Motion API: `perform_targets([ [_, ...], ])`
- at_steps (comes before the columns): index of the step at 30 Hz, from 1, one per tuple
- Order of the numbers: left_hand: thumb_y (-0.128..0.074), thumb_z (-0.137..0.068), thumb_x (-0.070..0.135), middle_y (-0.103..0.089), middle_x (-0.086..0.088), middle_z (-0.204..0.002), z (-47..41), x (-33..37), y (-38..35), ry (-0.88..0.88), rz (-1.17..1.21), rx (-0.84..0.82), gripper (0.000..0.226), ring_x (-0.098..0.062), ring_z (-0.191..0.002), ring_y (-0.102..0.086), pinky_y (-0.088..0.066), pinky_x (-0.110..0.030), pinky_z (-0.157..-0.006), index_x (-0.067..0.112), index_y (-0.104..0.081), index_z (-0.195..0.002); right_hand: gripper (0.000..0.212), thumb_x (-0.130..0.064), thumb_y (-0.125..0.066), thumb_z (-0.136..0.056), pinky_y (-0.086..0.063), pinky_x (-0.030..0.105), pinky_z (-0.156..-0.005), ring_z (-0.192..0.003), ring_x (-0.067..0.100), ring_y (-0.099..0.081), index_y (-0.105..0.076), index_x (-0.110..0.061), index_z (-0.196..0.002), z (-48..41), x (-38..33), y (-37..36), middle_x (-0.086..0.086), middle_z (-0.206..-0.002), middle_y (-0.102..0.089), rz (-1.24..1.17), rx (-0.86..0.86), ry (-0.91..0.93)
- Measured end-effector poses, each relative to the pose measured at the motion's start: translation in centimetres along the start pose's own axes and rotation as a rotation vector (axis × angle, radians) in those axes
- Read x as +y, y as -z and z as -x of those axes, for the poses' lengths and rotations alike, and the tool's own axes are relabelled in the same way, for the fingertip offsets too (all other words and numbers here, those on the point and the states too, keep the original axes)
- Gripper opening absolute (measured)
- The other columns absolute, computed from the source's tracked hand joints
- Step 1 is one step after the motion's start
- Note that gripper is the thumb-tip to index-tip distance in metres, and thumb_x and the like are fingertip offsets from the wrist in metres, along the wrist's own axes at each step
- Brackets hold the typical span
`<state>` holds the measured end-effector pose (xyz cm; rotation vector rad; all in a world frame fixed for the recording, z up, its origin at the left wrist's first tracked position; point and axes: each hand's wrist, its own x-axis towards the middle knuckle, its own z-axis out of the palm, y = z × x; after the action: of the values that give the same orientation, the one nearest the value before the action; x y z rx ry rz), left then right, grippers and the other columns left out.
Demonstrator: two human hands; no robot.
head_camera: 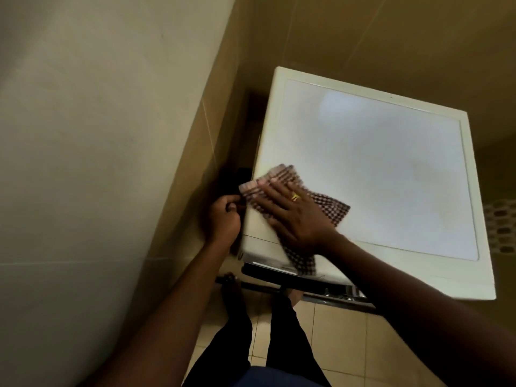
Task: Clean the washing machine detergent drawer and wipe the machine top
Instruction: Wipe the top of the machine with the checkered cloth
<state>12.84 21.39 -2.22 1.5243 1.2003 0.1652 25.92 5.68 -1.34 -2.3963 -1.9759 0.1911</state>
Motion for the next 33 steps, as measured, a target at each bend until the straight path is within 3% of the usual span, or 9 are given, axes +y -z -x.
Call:
perform_targets([
  [4,-0.041,-0.108,0.013,-0.068,-0.002,-0.118,1.0,-0.4,0.4,0.041,0.075,-0.024,0.03,-0.014,-0.101,-0.06,-0.043,-0.026,-0.086,0.012,-0.068,-0.122,0.059,-0.043,-0.022,-0.108,-0.015,0.055,-0.124,-0.158,0.03,-0.005,-0.016,-0.023,-0.163,-4.8,1.5,0.6,0.008,-0.171,-0.01,-0.031,0.086,-0.439],
  [6,-0.04,-0.108,0.023,-0.071,0.001,-0.109,1.1,-0.6,0.8,0.057,0.107,-0.022,0.029,-0.013,-0.094,-0.063,-0.049,-0.031,-0.086,0.019,-0.068,-0.118,0.06,-0.045,-0.019,-0.108,-0.011,0.054,-0.125,-0.158,0.03,-0.002,-0.014,-0.024,-0.164,-6.7,-0.5,0.7,0.008,-0.171,-0.006,-0.036,0.097,-0.524],
  [10,-0.033,-0.097,0.057,-0.076,-0.001,-0.099,-0.1,-1.6,1.5,0.047,0.146,0.066,0.04,-0.024,-0.098,-0.071,-0.053,-0.05,-0.097,0.034,-0.066,-0.099,0.056,-0.045,-0.023,-0.107,-0.01,0.056,-0.125,-0.158,0.03,0.0,-0.026,-0.027,-0.16,-4.4,-5.2,-0.1,0.005,-0.171,-0.012,-0.043,0.035,-0.275],
  [15,-0.035,-0.105,0.044,-0.075,-0.006,-0.108,0.5,1.2,0.9,-0.09,0.071,0.146,0.044,-0.027,-0.103,-0.068,-0.05,-0.037,-0.092,0.017,-0.069,-0.112,0.055,-0.047,-0.026,-0.109,-0.005,0.051,-0.127,-0.158,0.027,0.006,-0.023,-0.031,-0.161,2.0,-6.3,-0.8,0.0,-0.172,-0.008,0.032,-0.071,0.093],
  [17,-0.039,-0.109,0.03,-0.074,-0.008,-0.112,0.9,2.0,0.3,-0.184,-0.005,0.157,0.036,-0.026,-0.104,-0.066,-0.042,-0.028,-0.084,0.011,-0.068,-0.118,0.056,-0.047,-0.026,-0.109,-0.006,0.05,-0.127,-0.158,0.025,0.006,-0.014,-0.033,-0.163,4.0,-4.5,-0.8,-0.002,-0.172,-0.003,0.023,-0.05,0.052],
  [22,-0.04,-0.107,0.032,-0.072,-0.006,-0.117,1.8,3.1,-1.3,-0.363,-0.148,0.143,0.035,-0.025,-0.107,-0.065,-0.045,-0.031,-0.089,0.014,-0.069,-0.117,0.059,-0.044,-0.028,-0.108,-0.013,0.055,-0.124,-0.158,0.032,-0.003,-0.015,-0.03,-0.163,0.8,-6.7,-0.2,0.002,-0.171,-0.009,-0.135,0.086,-0.451],
  [26,-0.034,-0.101,0.039,-0.072,-0.011,-0.113,1.5,3.8,-2.6,-0.458,-0.175,0.137,0.047,-0.03,-0.104,-0.064,-0.05,-0.042,-0.093,0.012,-0.07,-0.113,0.054,-0.043,-0.031,-0.108,-0.01,0.053,-0.125,-0.158,0.031,-0.005,-0.025,-0.03,-0.16,3.6,-6.2,-1.5,0.001,-0.17,-0.016,-0.05,-0.007,-0.084],
  [28,-0.035,-0.103,0.037,-0.07,-0.012,-0.113,1.7,4.0,-3.3,-0.534,-0.234,0.104,0.046,-0.031,-0.106,-0.063,-0.05,-0.042,-0.094,0.009,-0.07,-0.114,0.055,-0.044,-0.028,-0.109,-0.01,0.052,-0.126,-0.158,0.027,-0.003,-0.017,-0.035,-0.162,8.2,-3.5,-1.7,-0.003,-0.171,-0.011,0.006,-0.02,-0.061],
  [33,-0.042,-0.105,0.026,-0.067,-0.008,-0.121,4.1,3.9,-5.6,-0.795,-0.379,-0.015,0.032,-0.027,-0.116,-0.057,-0.045,-0.038,-0.101,0.01,-0.066,-0.12,0.056,-0.044,-0.022,-0.109,-0.013,0.054,-0.124,-0.158,0.025,0.005,-0.009,-0.035,-0.163,13.0,0.2,-0.5,-0.004,-0.171,-0.004,-0.108,0.112,-0.789],
])
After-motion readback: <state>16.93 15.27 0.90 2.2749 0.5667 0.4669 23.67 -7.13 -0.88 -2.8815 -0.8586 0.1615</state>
